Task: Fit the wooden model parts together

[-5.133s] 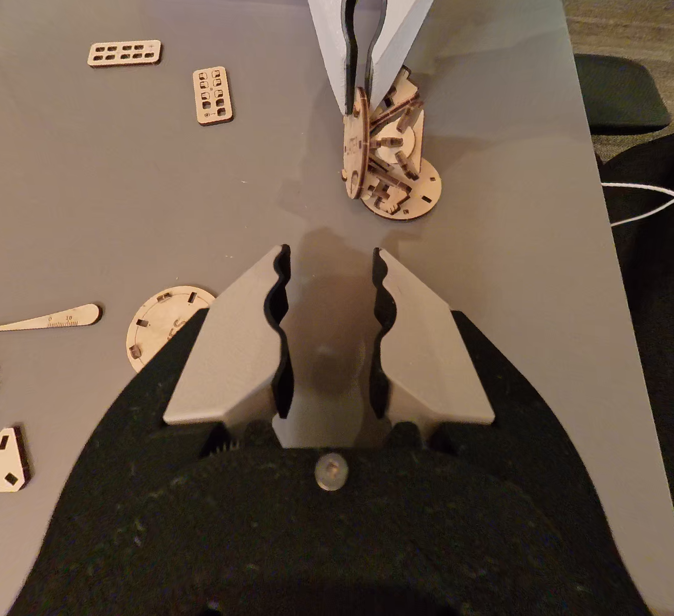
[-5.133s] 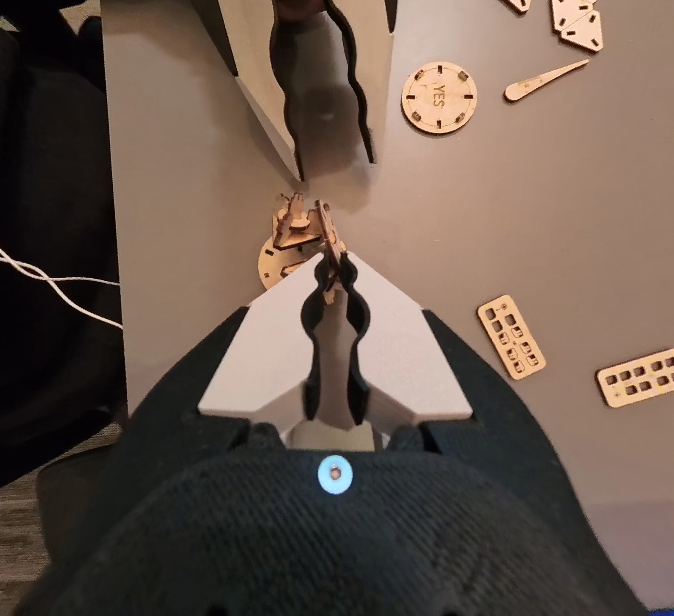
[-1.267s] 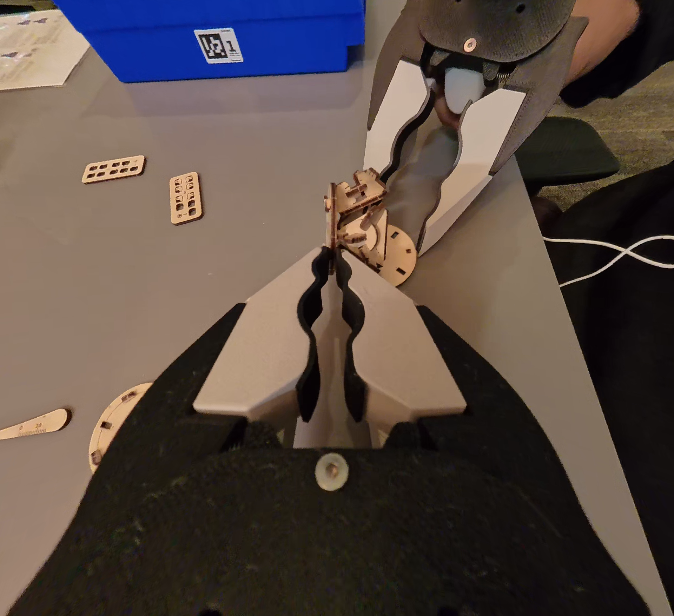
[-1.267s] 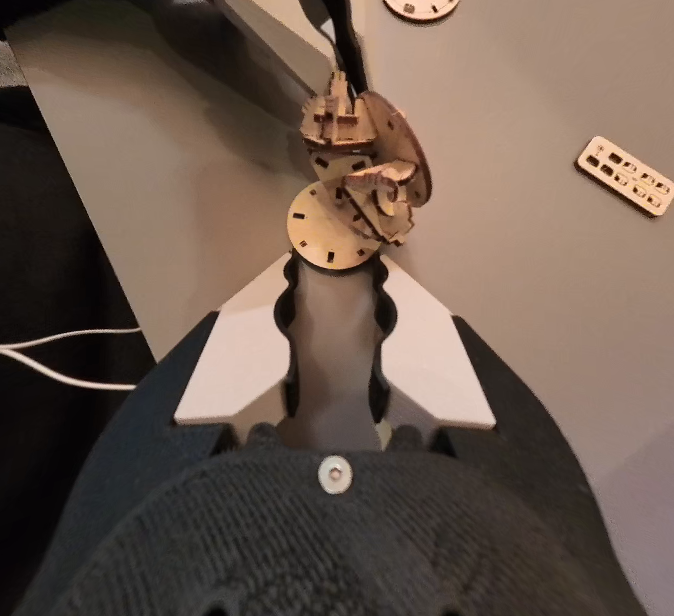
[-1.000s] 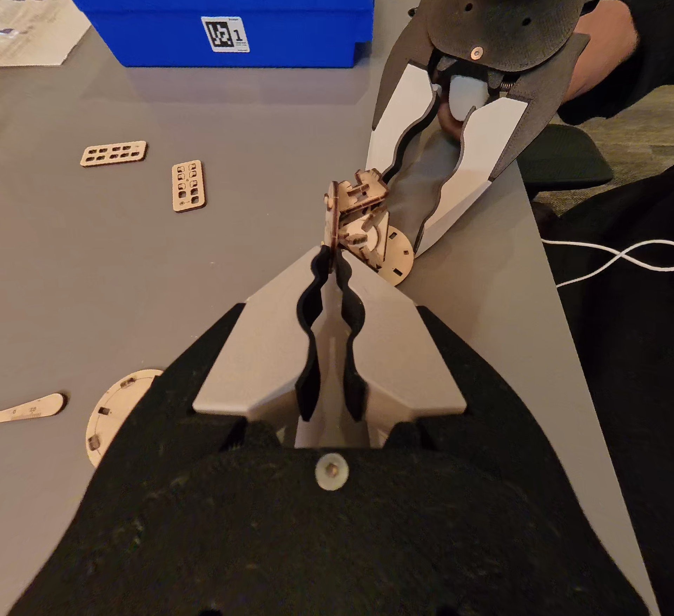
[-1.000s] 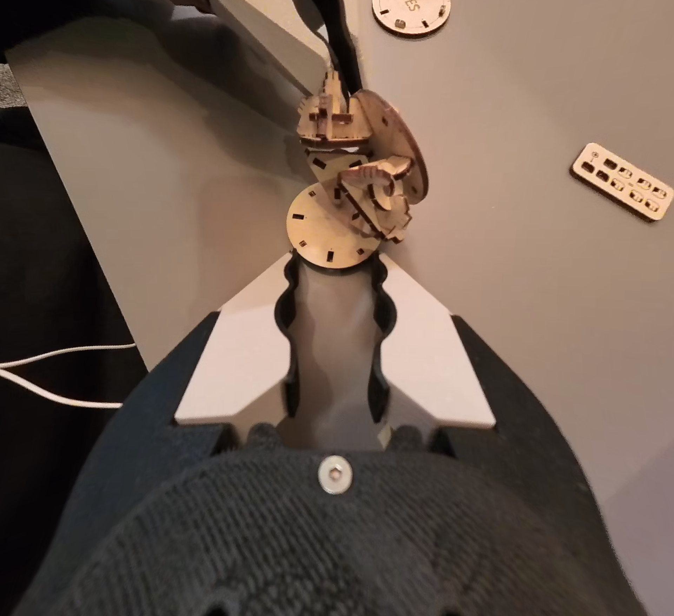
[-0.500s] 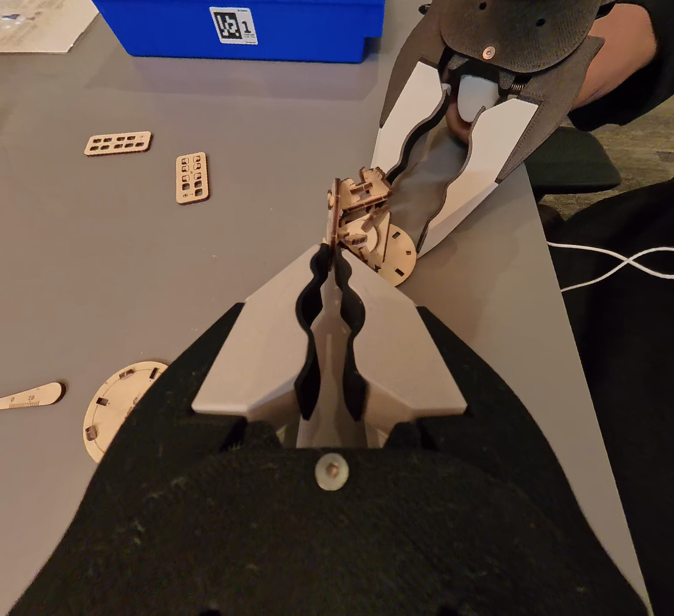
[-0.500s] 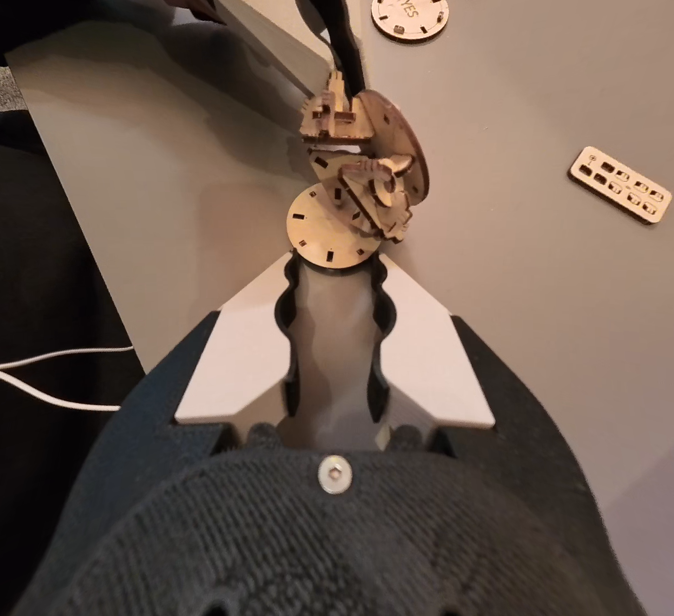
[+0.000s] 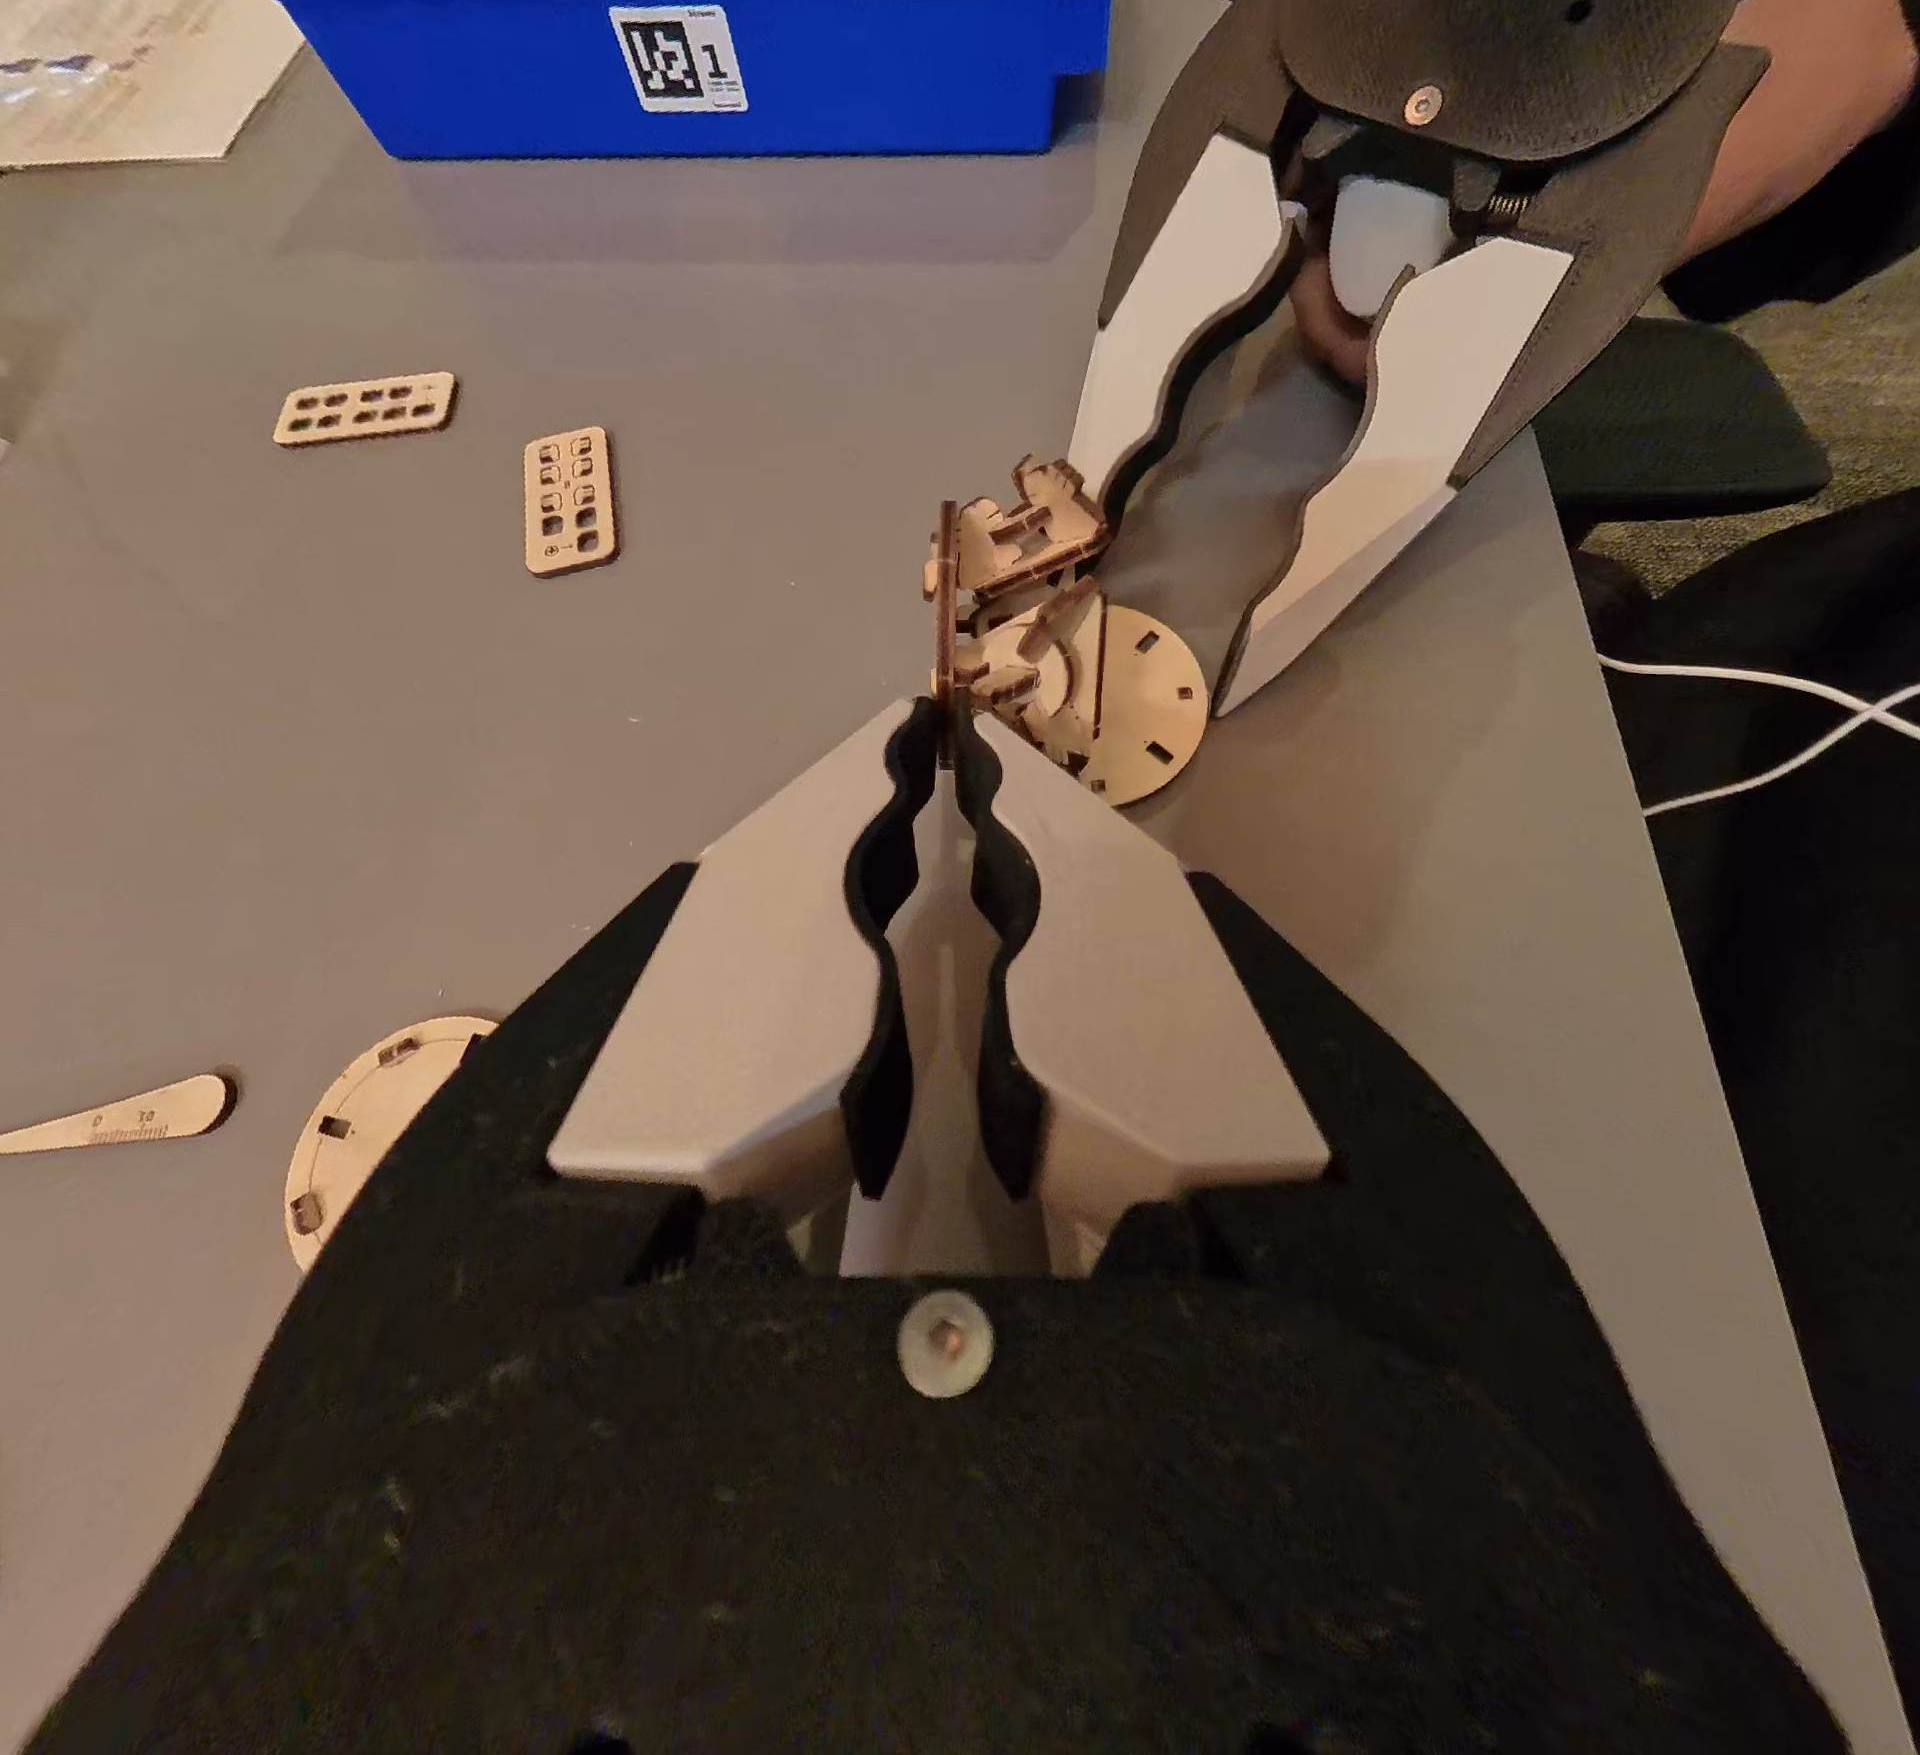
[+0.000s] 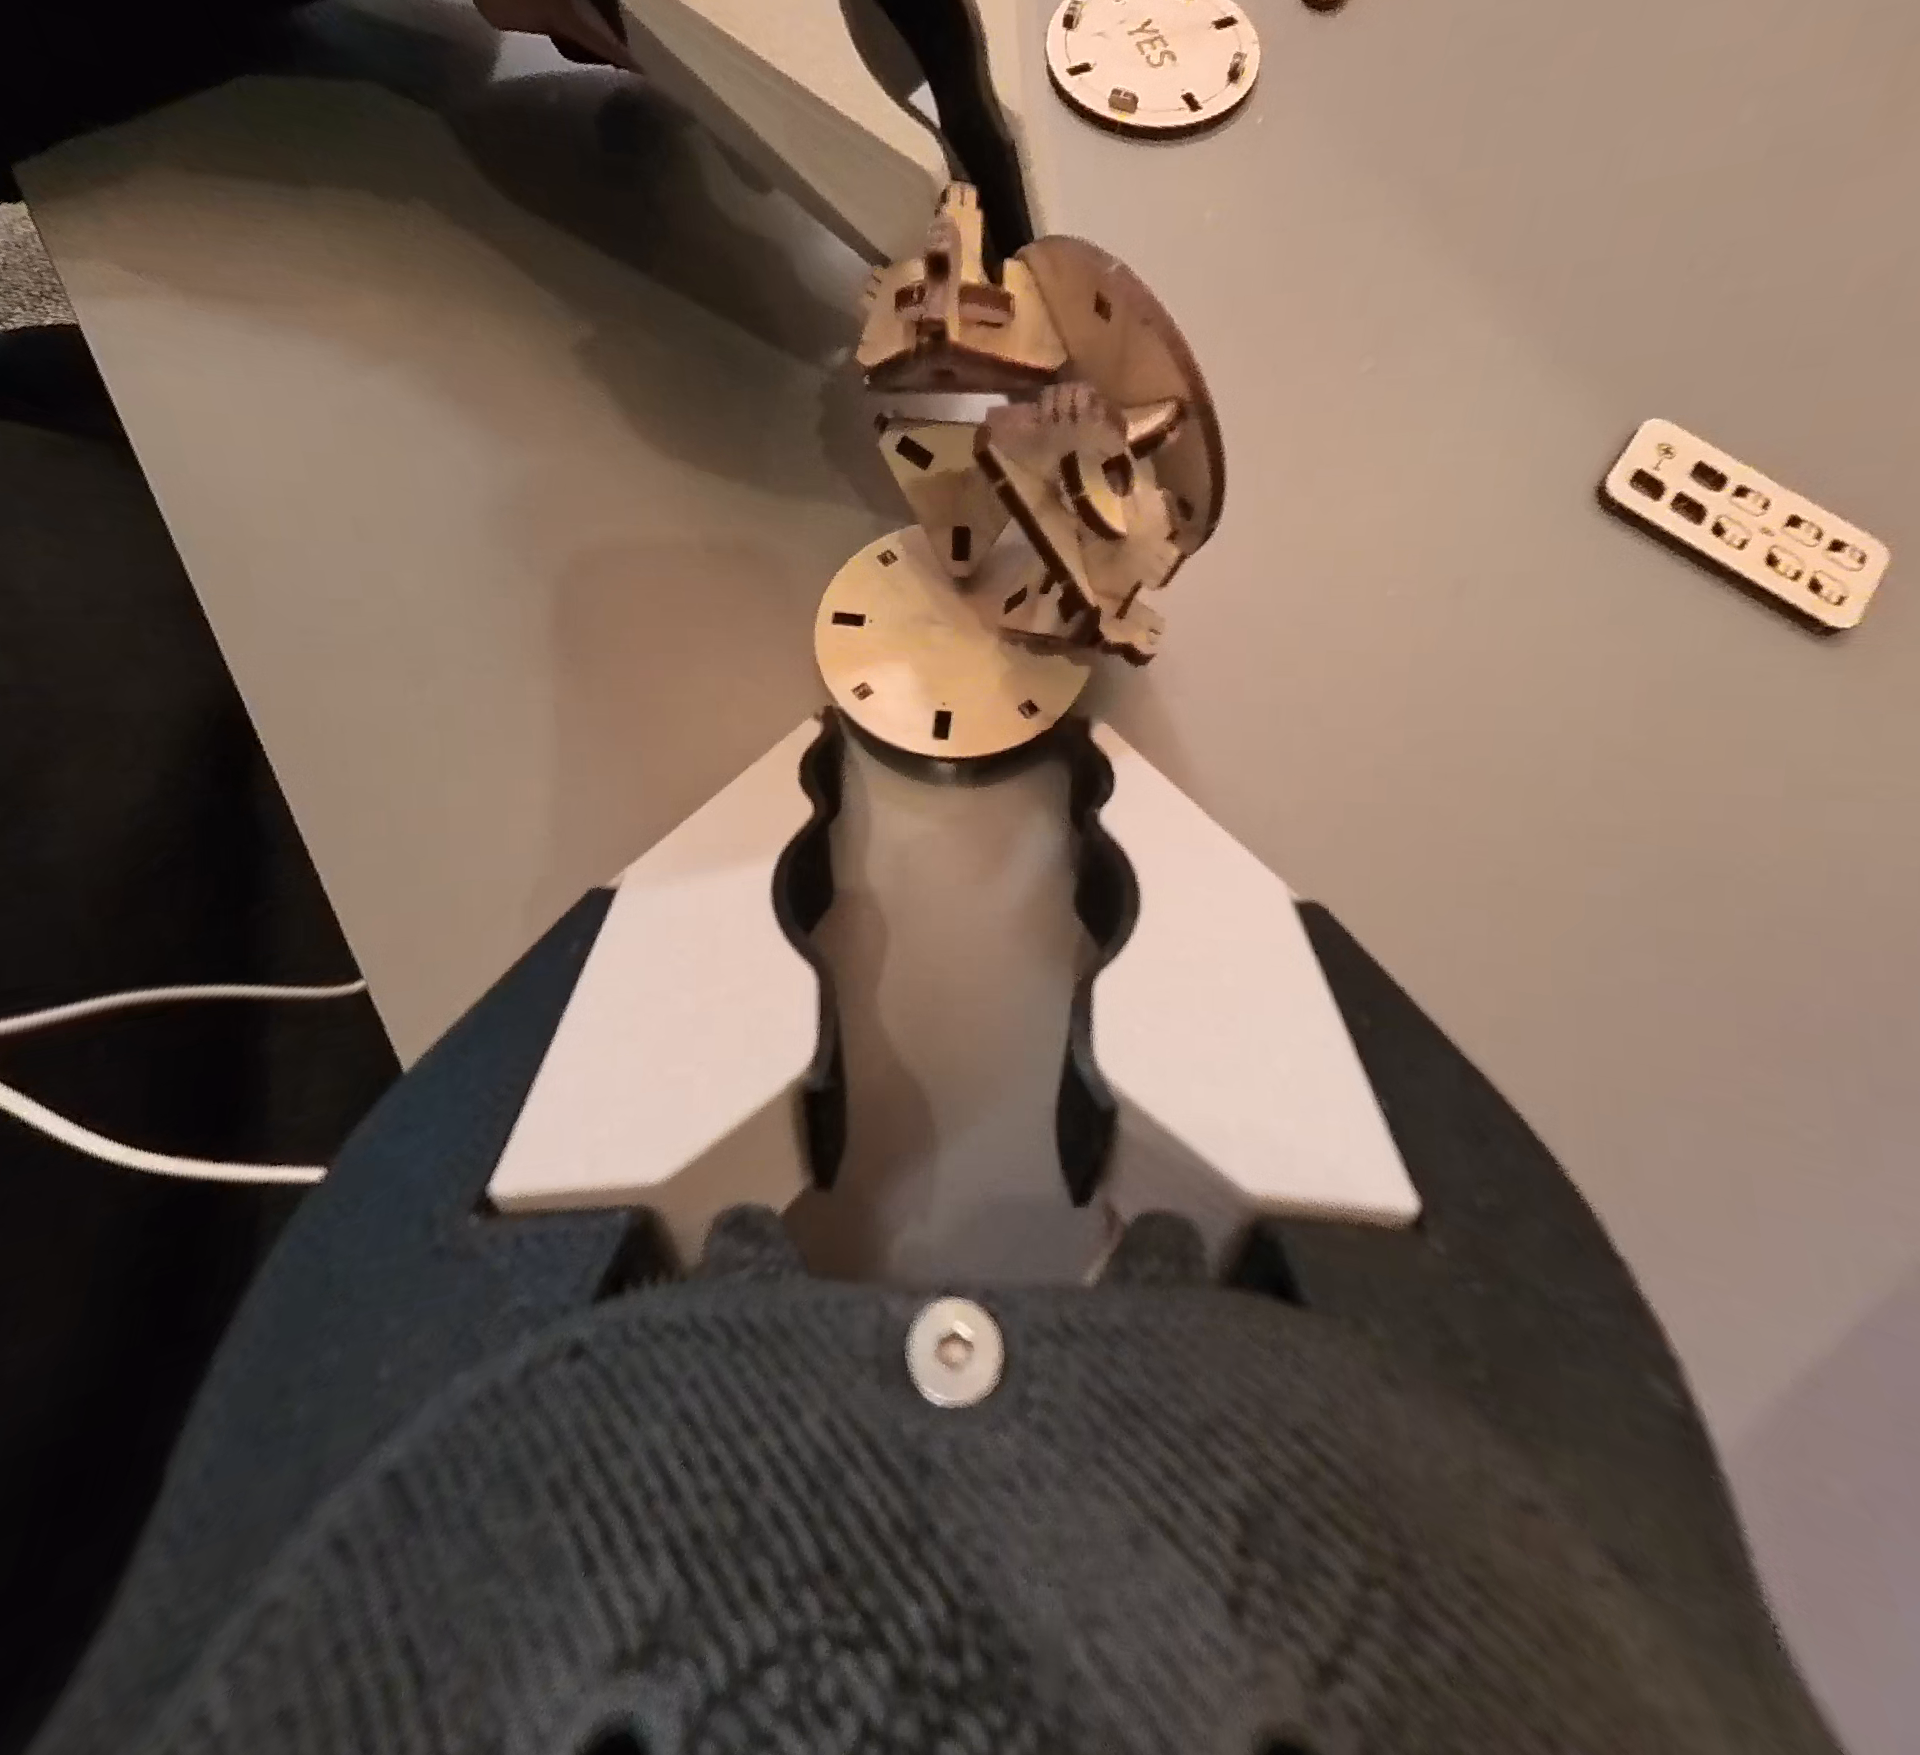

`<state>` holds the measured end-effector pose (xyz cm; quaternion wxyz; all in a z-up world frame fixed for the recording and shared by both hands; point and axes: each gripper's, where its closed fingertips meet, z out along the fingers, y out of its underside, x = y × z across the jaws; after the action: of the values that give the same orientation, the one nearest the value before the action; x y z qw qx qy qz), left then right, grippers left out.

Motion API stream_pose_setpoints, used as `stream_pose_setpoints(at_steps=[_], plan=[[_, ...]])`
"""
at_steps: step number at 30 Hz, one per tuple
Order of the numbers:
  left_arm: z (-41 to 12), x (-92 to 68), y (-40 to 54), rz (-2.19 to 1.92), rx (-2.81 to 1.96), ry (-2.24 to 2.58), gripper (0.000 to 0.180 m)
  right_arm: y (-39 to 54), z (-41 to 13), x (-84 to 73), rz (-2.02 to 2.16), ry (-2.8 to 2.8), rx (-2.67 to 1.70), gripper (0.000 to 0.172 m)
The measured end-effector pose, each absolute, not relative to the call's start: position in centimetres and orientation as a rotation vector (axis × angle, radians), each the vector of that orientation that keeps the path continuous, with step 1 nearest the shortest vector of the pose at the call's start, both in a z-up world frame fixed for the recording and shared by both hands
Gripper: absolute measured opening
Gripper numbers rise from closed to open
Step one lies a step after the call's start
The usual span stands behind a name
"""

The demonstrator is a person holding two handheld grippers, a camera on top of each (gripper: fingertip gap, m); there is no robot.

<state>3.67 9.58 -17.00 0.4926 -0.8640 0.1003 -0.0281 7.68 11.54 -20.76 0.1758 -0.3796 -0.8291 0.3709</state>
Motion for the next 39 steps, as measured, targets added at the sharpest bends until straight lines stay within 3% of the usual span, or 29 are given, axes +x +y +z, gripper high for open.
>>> stream_pose_setpoints(at_steps=[5,9,18,22,39], plan=[[-16.9,3.7,9.6,-0.047,-2.095,0.258,0.000,12.7,-20.8,8.1,1.042,-2.350,-1.092,0.054],[-16.9,3.8,9.6,-0.024,-2.093,0.273,0.000,14.9,-20.1,7.9,0.983,-2.316,-1.087,0.049],[-16.8,4.0,9.7,0.044,-2.086,0.320,0.000,14.6,-12.7,4.7,0.997,-2.120,-0.974,0.027],[-16.8,4.0,9.7,0.050,-2.087,0.324,0.000,12.1,-11.6,4.1,0.968,-2.135,-0.894,0.000],[-16.8,4.1,9.7,0.065,-2.089,0.334,0.000,10.5,-13.7,3.1,0.916,-2.256,-0.972,0.000]])
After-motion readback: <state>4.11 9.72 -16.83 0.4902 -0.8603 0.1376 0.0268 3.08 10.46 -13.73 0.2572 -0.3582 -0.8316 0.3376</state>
